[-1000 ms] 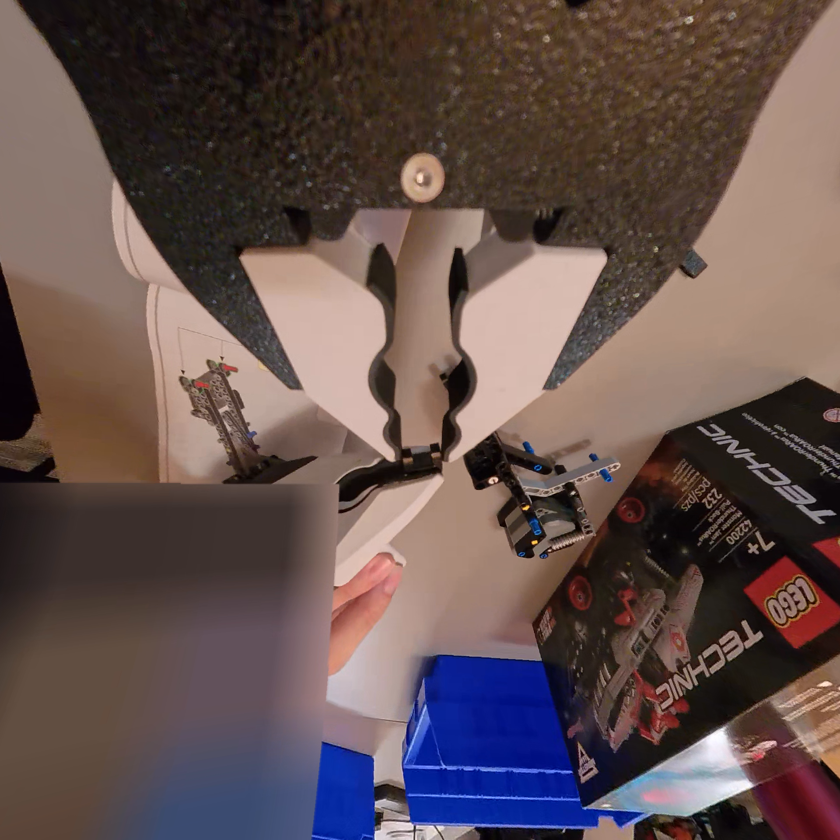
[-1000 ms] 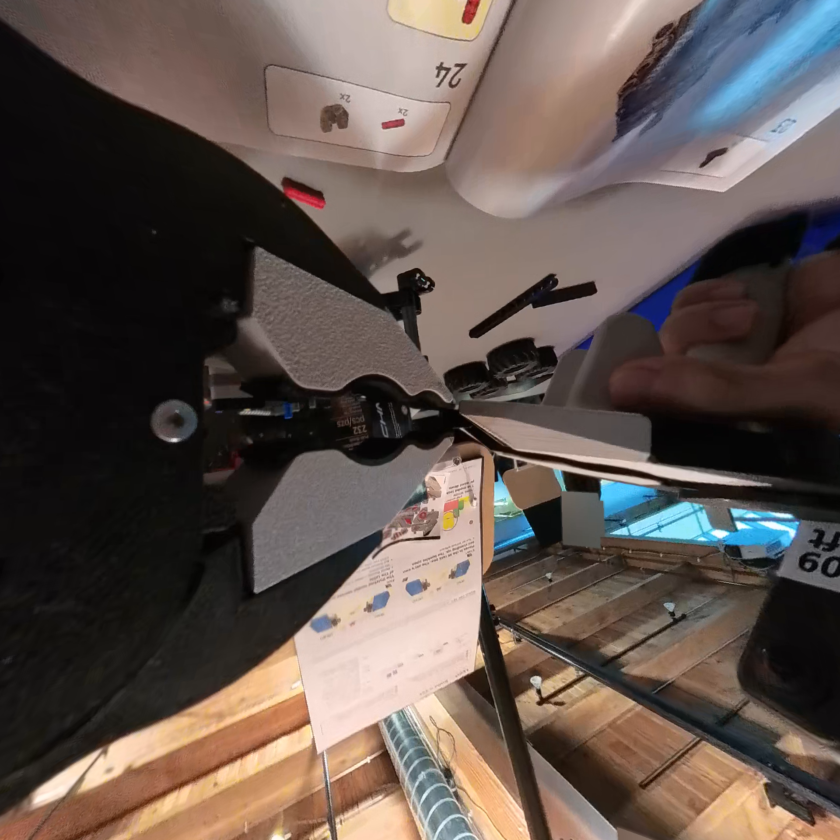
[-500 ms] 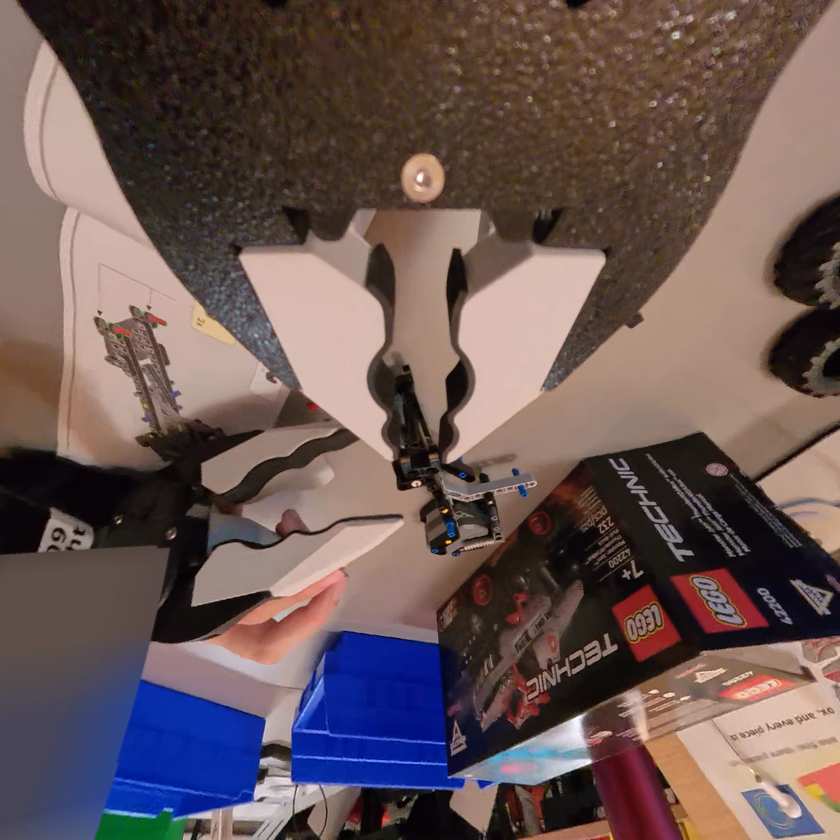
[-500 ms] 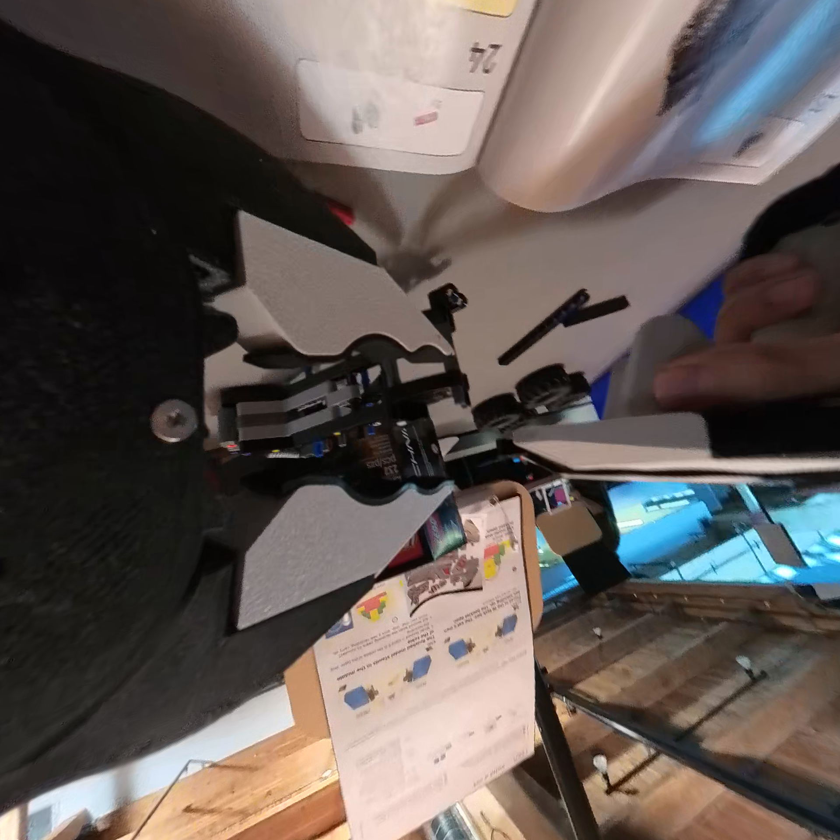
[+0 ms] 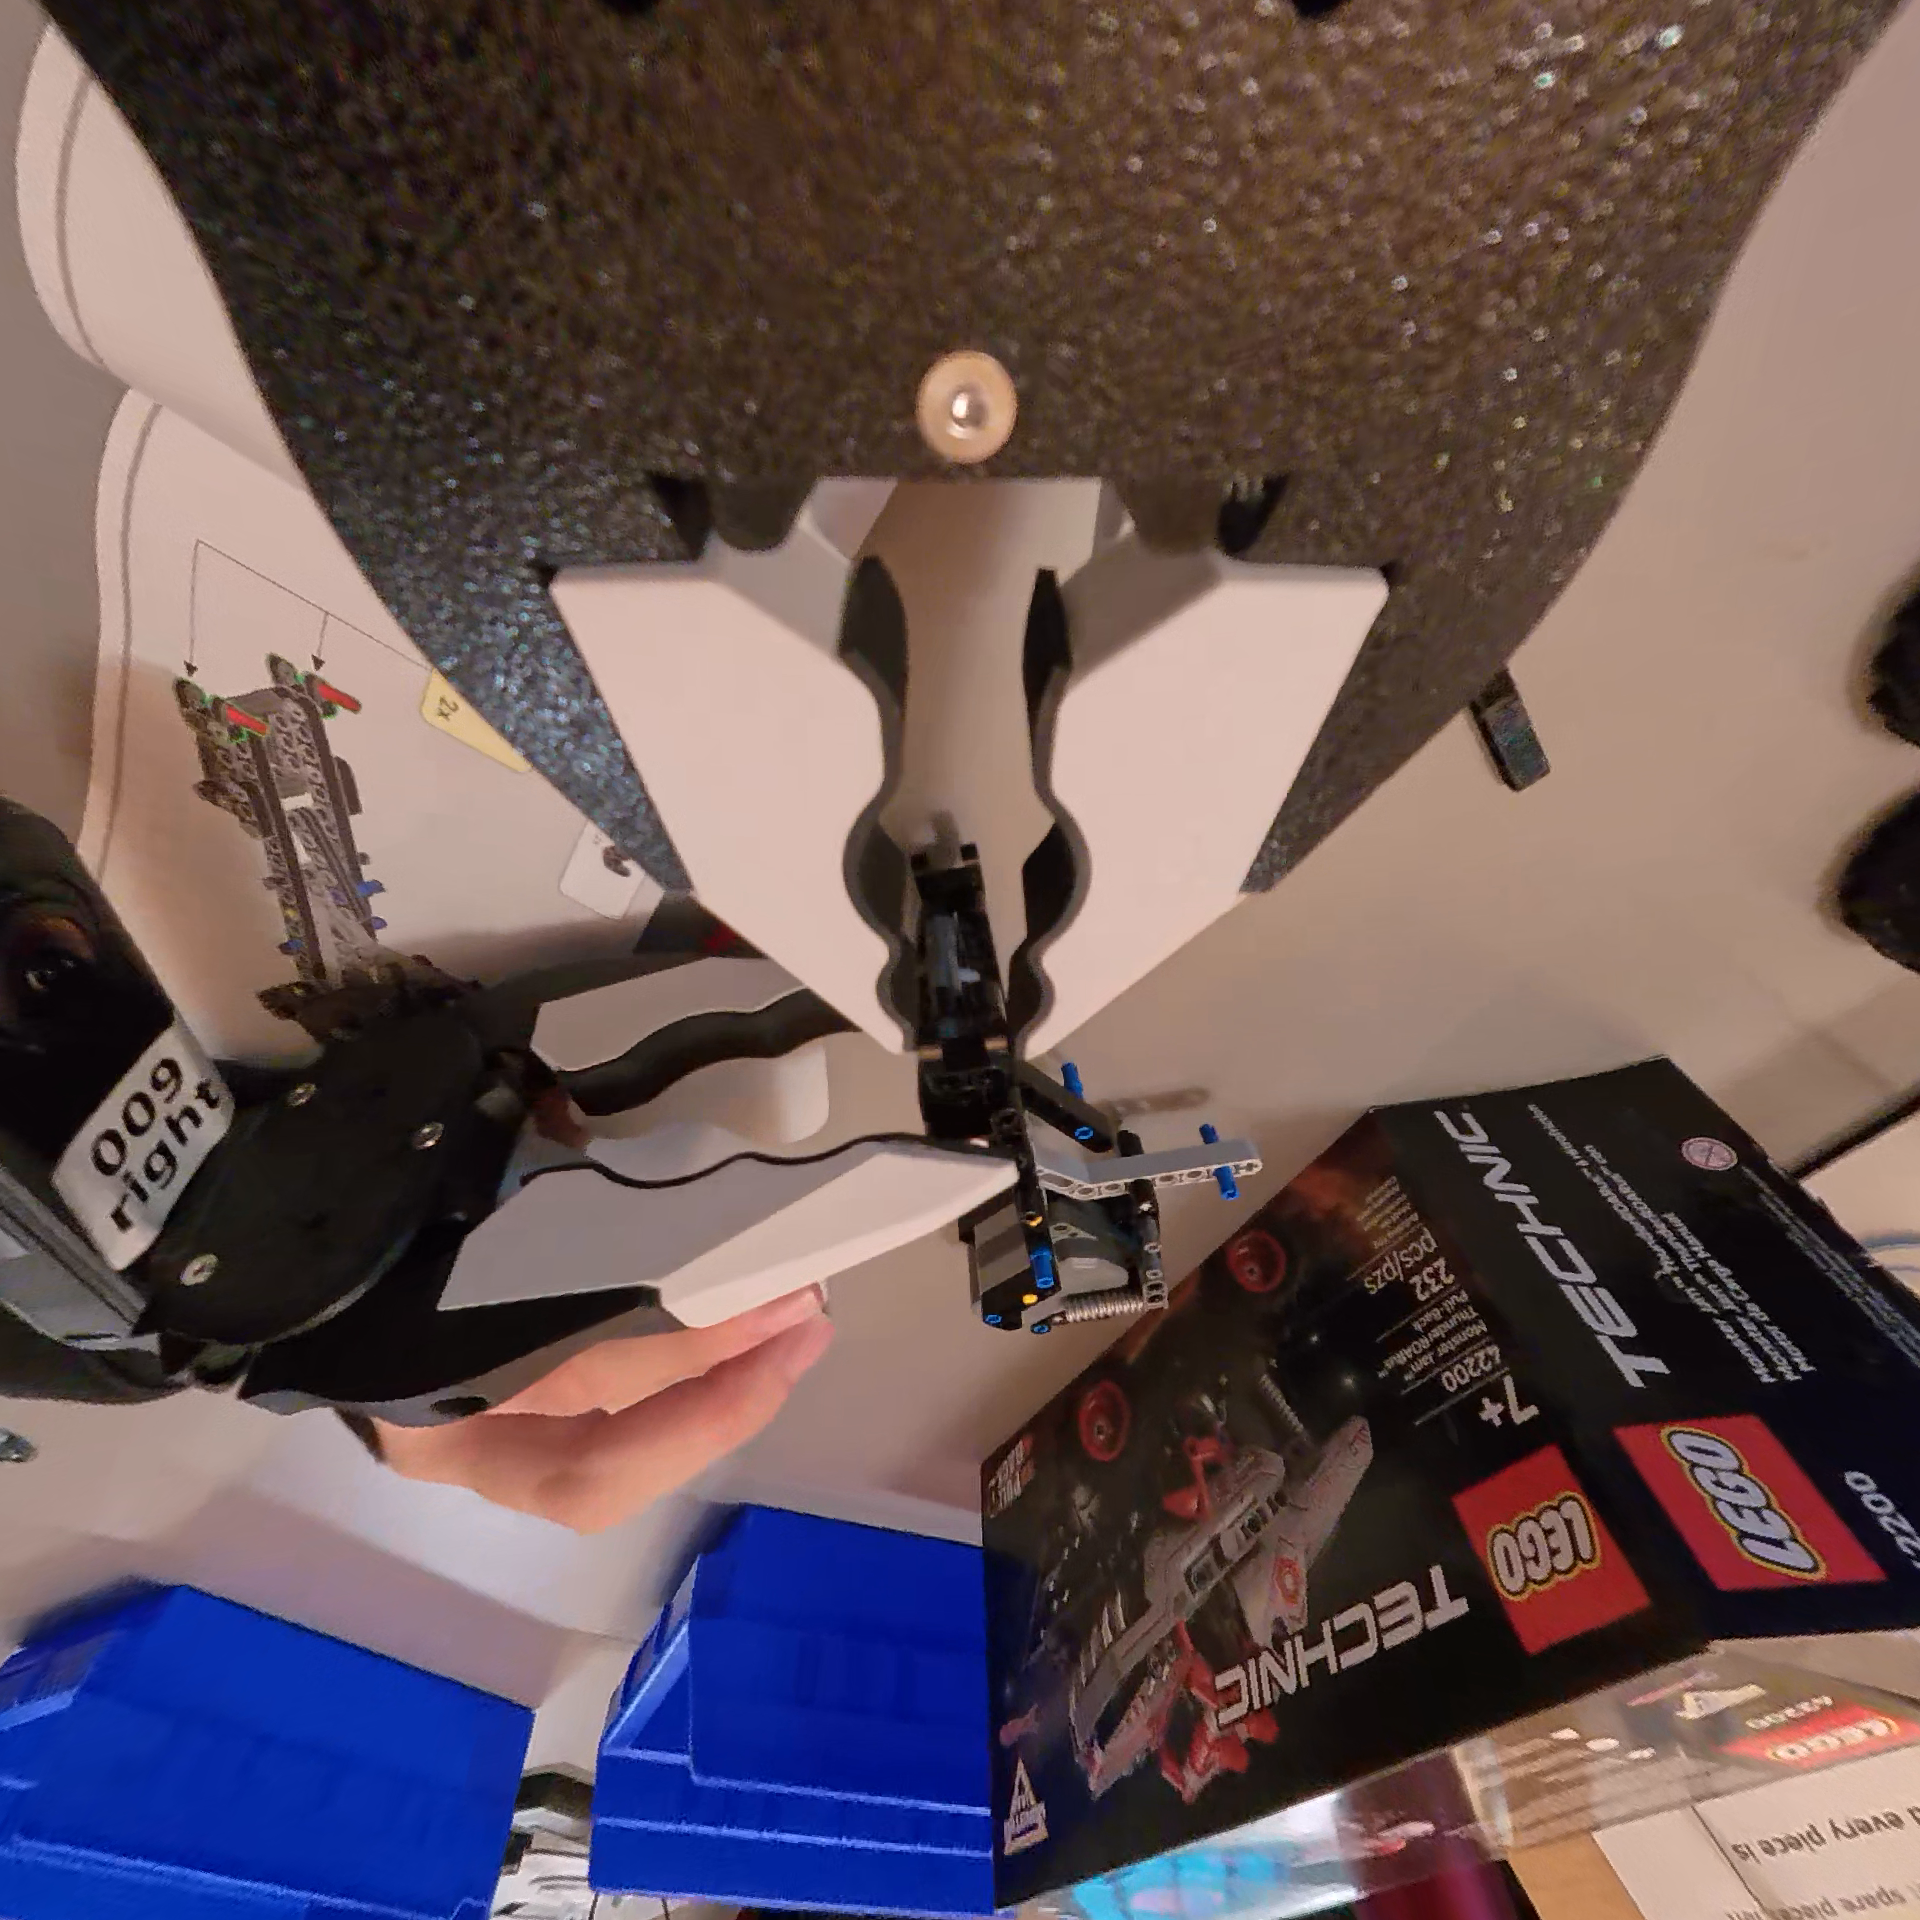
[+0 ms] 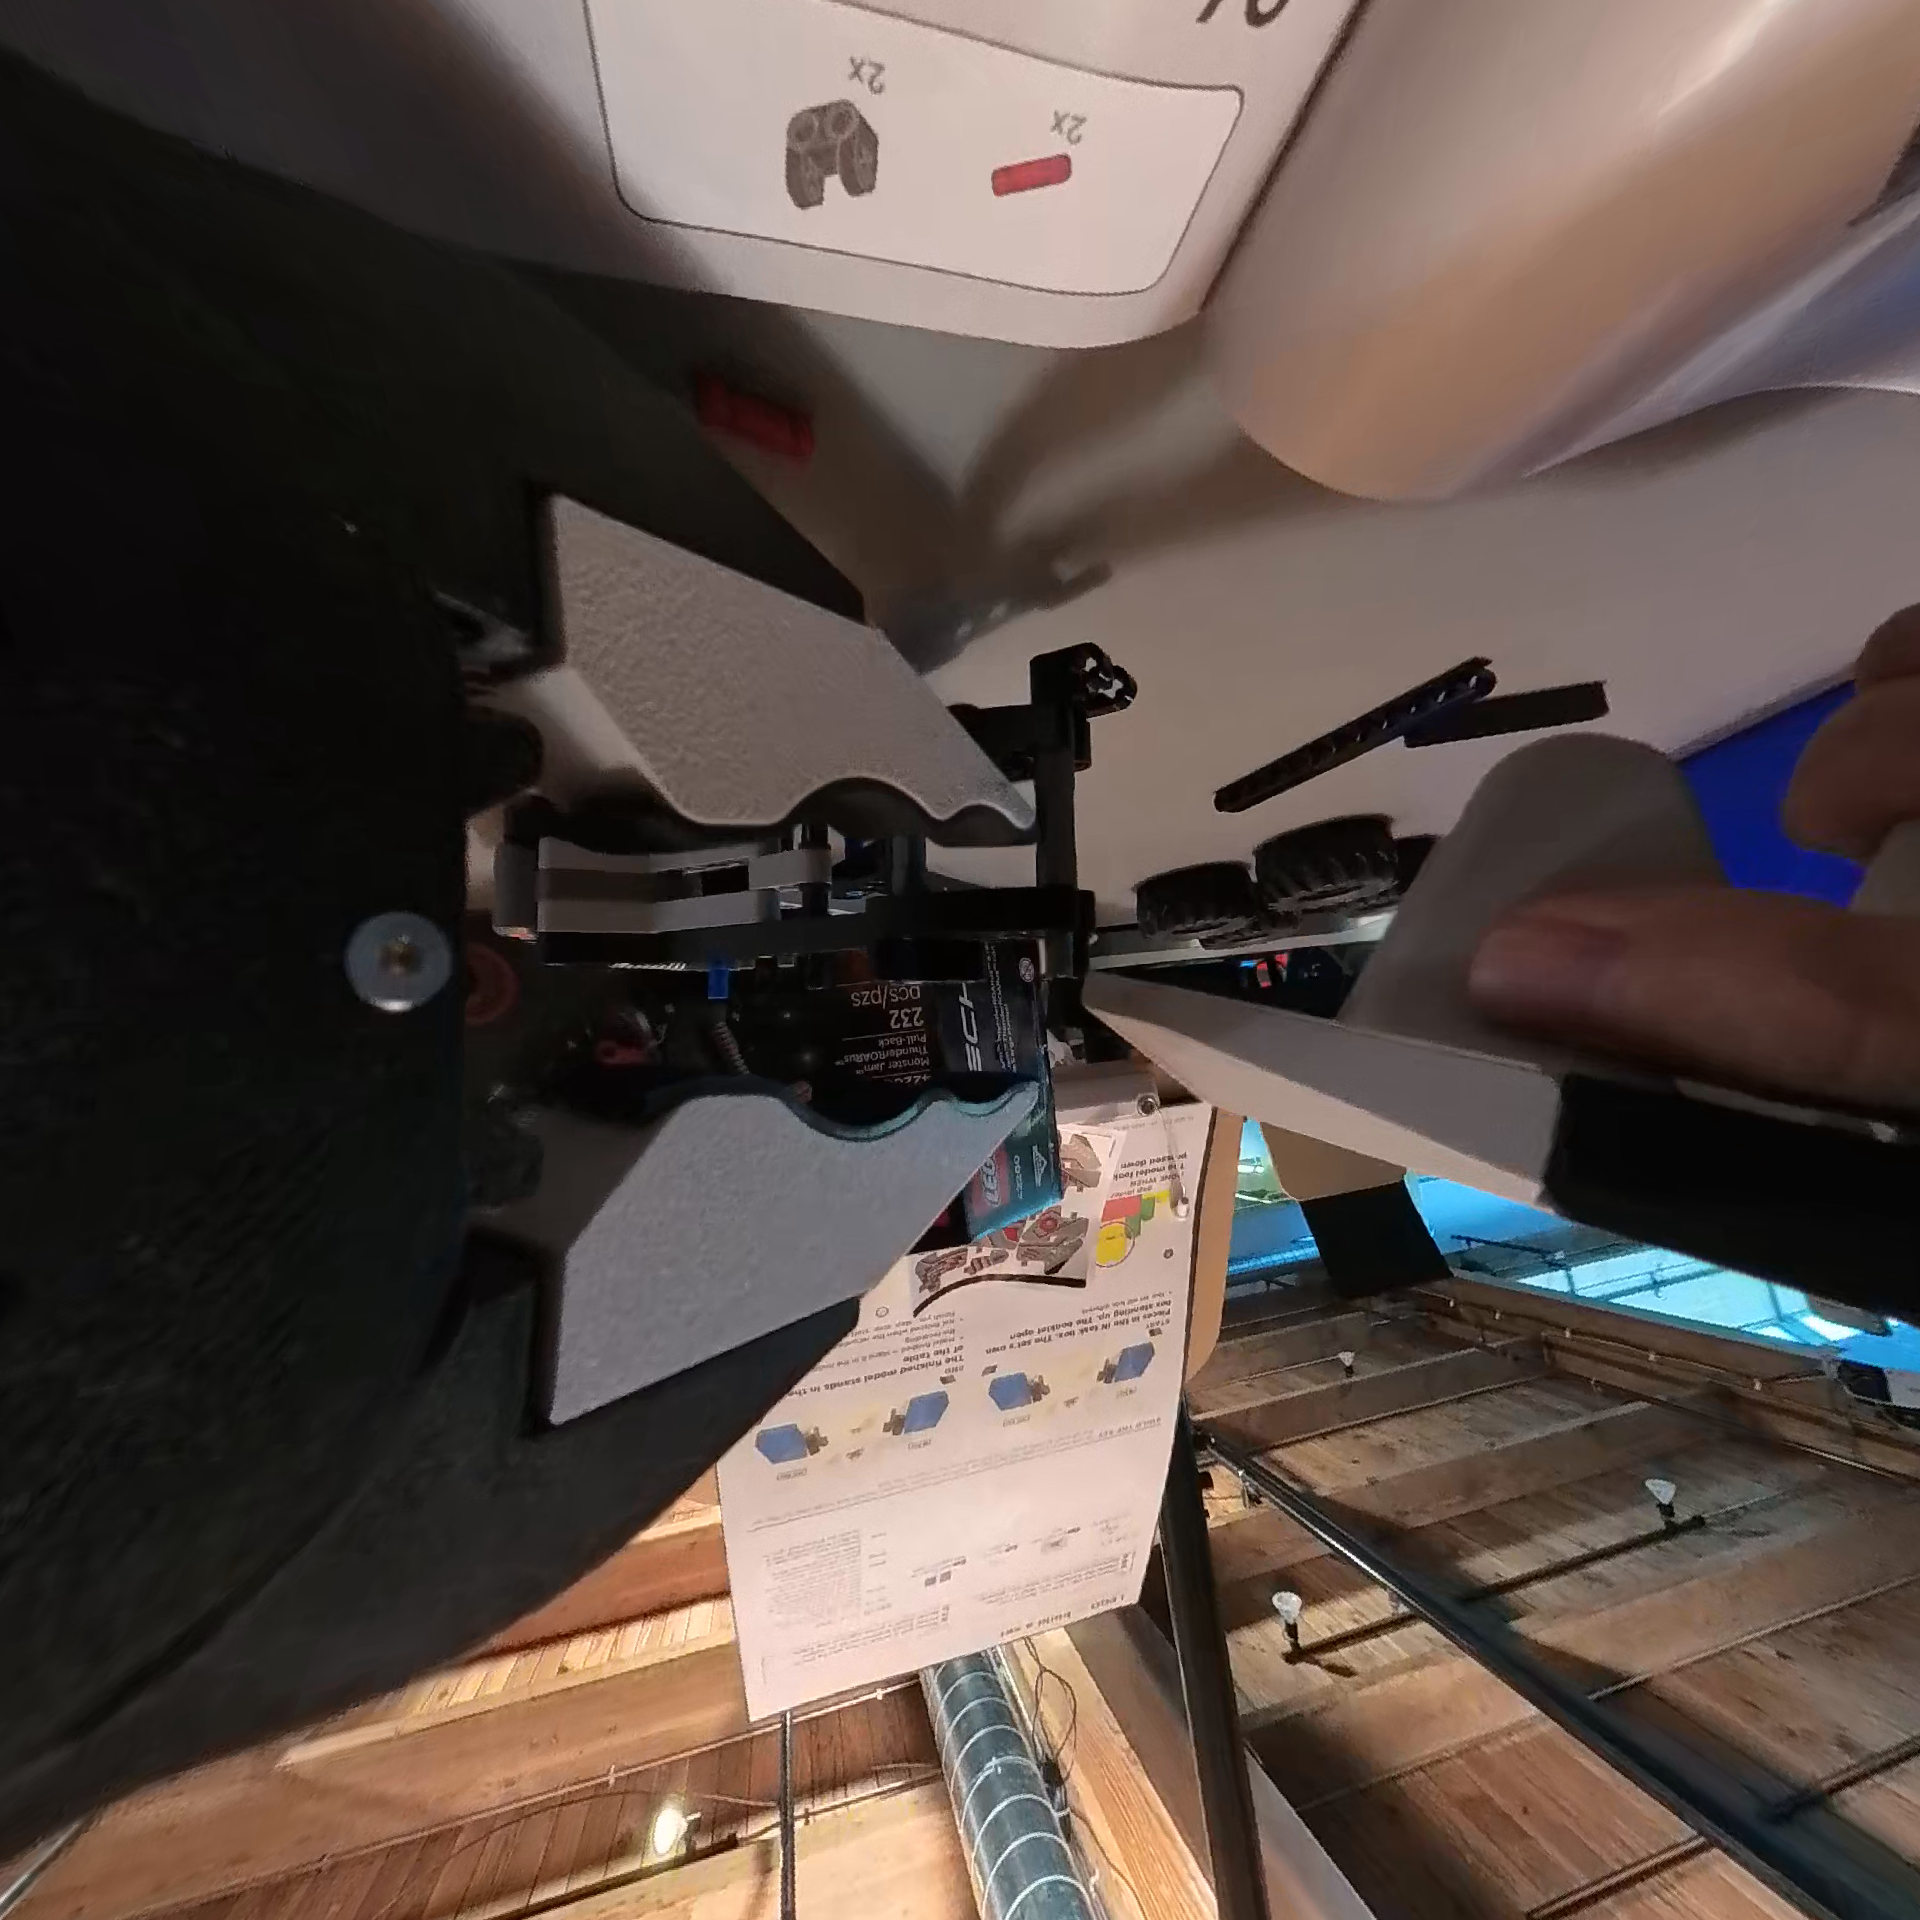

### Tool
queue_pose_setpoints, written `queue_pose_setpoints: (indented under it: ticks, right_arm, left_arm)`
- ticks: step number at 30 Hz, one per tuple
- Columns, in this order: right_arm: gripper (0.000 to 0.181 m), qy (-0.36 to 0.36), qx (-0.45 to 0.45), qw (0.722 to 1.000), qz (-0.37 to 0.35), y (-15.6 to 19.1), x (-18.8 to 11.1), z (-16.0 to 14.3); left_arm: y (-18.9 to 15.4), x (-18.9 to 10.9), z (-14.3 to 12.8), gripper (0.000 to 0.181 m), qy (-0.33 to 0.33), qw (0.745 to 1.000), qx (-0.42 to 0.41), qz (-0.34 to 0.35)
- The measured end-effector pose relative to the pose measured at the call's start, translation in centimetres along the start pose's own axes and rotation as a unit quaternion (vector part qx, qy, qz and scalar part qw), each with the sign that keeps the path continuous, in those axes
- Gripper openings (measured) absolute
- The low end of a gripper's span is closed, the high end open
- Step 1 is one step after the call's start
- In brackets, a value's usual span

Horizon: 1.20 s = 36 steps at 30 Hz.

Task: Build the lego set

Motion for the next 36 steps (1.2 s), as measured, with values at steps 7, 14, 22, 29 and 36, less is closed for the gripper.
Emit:
queue_pose_setpoints:
  ticks: [7, 14, 22, 29, 36]
  right_arm:
    - [0.021, 0.001, -0.024, 1.000, 0.006, 0.44, 0.22, 0.45]
    - [0.021, 0.011, -0.051, 0.999, -0.002, 0.45, 0.14, 0.51]
    - [0.024, 0.016, -0.051, 0.999, 0.000, 0.78, -0.04, 0.52]
    - [0.024, 0.014, -0.029, 0.999, -0.002, 0.61, -0.29, 0.54]
    - [0.022, 0.007, -0.001, 1.000, -0.011, 0.14, -0.69, 0.60]
  left_arm:
    - [0.22, 0.22, -0.32, 0.014, 0.014, 1.000, -0.010, 0.011]
    - [0.16, 0.10, -0.32, 0.014, 0.002, 0.999, -0.014, 0.030]
    - [0.77, -0.44, -0.36, 0.014, -0.023, 0.998, -0.050, 0.021]
    - [0.48, -0.50, -0.11, 0.014, -0.039, 0.997, -0.060, -0.005]
    - [0.59, -0.10, -0.26, 0.014, -0.038, 0.998, -0.055, 0.002]
Point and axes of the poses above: each gripper's, where its closed fingertips meet, x out along the fingers, z out of its top, y = z × x across the jaws, the point moved 4 cm from there along -x, back along the fingers, and after that the axes turned 15 degrees about -x, right-handed, at the moved point
